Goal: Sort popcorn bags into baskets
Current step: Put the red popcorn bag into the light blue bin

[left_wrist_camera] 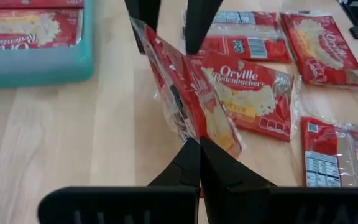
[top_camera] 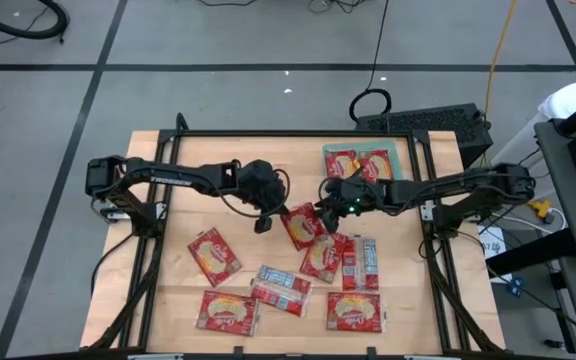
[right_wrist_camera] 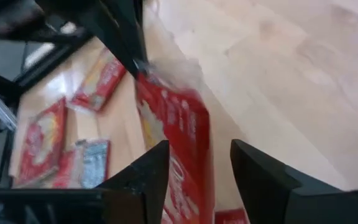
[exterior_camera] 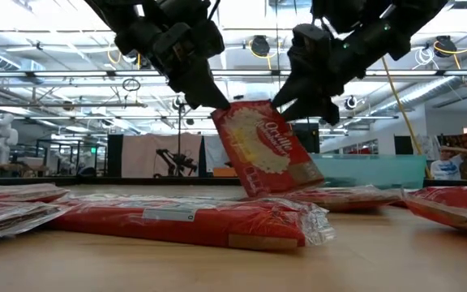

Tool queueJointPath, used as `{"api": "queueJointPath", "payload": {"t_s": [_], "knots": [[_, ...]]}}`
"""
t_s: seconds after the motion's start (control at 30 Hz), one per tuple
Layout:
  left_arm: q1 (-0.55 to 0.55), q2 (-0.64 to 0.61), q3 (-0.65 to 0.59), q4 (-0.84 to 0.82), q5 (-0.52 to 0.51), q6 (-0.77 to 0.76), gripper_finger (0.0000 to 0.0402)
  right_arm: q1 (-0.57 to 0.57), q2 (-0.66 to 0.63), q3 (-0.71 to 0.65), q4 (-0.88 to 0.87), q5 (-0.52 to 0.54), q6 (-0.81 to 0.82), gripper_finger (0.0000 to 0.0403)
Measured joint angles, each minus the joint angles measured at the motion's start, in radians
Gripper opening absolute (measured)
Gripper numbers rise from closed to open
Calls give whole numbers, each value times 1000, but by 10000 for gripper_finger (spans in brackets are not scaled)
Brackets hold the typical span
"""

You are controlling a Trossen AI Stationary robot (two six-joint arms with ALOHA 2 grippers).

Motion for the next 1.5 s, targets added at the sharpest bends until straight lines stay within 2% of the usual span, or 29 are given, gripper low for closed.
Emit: {"api": "queueJointPath", "payload": {"t_s": [0.27,0.47,0.7,0.83,1.0,1.13,1.23,1.4,1.5], "knots": [[0,-6,0,17,0,9,0,0,108,-1,194,-75,21,99],[23,-28,5,22,21,-160,18,-4,80,-1,191,-162,24,12],[89,-135,63,-16,55,-265,83,-8,-49,7,97,-178,3,12],[130,-180,79,-11,60,-370,122,-16,-130,81,-120,-177,-110,6],[166,-195,125,20,200,-481,169,-45,-186,255,-398,-177,-317,8],[175,-196,181,28,204,-570,205,-65,-191,401,-636,-157,-490,8],[185,-195,198,30,171,-637,225,-69,-194,492,-745,-106,-607,8],[221,-194,199,33,20,-842,234,-70,-194,575,-831,-47,-842,8],[246,-202,199,11,2,-1038,234,-33,-195,585,-806,75,-969,8]]}}
